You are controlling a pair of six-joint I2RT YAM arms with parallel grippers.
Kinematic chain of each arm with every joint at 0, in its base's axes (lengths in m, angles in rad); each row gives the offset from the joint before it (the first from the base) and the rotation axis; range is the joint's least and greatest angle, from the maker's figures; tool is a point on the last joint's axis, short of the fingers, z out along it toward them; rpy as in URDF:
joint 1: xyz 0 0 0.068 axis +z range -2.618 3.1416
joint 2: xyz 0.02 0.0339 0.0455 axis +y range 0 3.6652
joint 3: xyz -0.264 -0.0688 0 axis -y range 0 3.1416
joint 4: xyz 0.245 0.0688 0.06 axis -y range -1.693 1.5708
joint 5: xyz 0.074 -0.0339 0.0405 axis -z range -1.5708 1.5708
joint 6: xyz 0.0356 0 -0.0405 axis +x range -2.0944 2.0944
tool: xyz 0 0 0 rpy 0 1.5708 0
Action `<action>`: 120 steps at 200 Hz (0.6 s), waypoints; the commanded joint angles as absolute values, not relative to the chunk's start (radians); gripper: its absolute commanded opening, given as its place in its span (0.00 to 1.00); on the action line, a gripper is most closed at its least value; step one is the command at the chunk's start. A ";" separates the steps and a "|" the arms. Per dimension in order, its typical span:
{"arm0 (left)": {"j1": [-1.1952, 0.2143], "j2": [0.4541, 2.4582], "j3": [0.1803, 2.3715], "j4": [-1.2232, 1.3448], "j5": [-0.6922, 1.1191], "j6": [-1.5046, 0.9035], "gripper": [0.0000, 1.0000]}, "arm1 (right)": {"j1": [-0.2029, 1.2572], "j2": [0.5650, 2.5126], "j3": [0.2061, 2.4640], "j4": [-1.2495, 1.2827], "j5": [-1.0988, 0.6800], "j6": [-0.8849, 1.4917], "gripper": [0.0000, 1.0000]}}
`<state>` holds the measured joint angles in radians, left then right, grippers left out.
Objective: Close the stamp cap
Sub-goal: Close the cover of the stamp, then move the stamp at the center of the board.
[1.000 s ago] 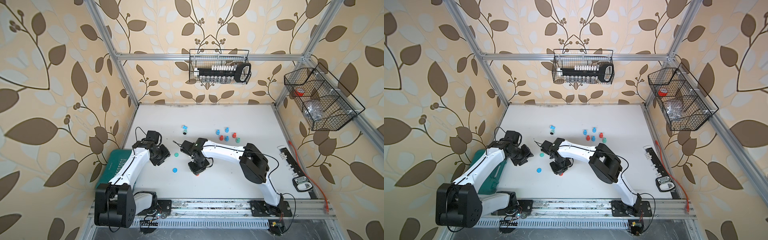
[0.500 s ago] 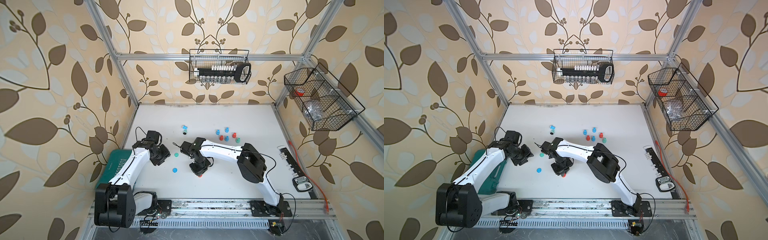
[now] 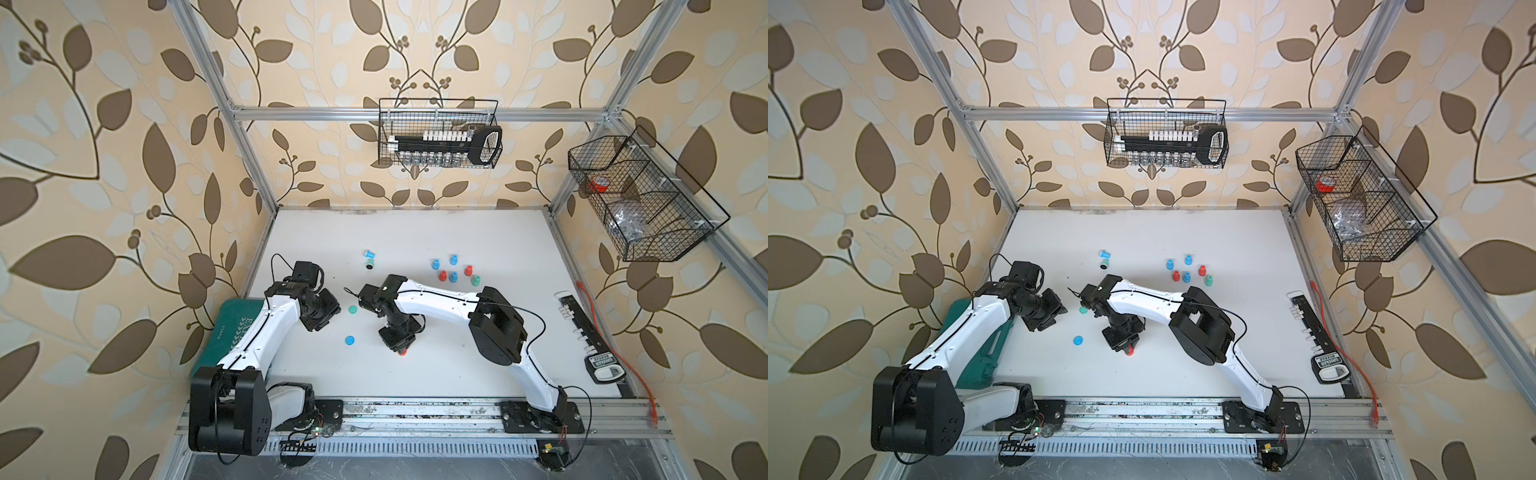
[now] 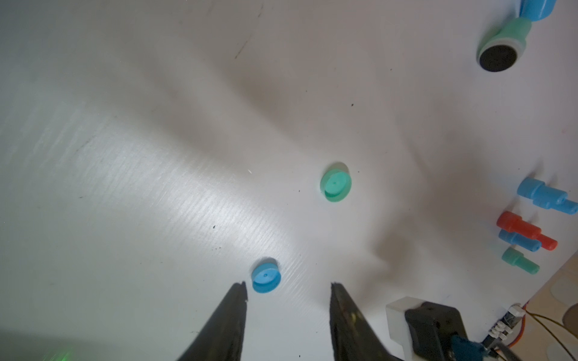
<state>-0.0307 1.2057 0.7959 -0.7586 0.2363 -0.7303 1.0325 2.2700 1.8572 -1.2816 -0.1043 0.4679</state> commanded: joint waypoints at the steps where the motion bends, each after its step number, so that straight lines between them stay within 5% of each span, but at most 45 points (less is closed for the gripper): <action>1: -0.017 1.195 0.804 -0.774 0.246 -0.710 0.46 | 1.049 2.338 1.847 -1.250 -0.069 0.492 0.03; 58: -0.015 1.193 0.819 -0.781 0.239 -0.707 0.46 | 1.025 2.306 1.767 -1.190 -0.017 0.525 0.02; 120: -0.014 1.201 0.820 -0.773 0.242 -0.703 0.48 | 0.777 2.195 1.635 -1.163 0.050 0.455 0.04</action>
